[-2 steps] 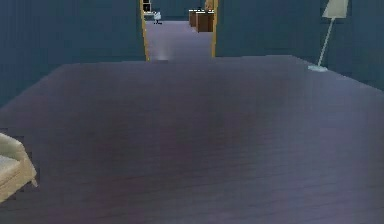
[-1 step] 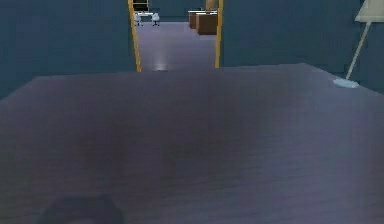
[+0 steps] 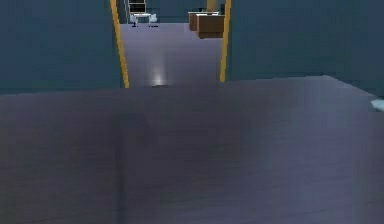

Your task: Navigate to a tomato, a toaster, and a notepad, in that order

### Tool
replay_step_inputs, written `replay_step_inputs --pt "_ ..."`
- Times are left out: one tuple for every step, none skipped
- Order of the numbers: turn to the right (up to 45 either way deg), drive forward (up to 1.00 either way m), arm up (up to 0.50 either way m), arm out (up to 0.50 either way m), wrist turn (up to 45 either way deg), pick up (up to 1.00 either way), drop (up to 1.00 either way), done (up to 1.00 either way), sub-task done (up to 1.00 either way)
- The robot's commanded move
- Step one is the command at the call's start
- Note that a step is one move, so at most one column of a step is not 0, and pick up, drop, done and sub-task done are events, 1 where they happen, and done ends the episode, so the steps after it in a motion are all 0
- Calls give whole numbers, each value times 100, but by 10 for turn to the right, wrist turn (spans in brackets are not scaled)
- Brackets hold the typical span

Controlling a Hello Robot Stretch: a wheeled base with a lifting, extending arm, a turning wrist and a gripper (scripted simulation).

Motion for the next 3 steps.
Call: replay_step_inputs --pt "0 100 0 0 0 0 0 0 0" --pt "0 100 0 0 0 0 0 0 0" --pt "0 100 0 0 0 0 0 0 0"
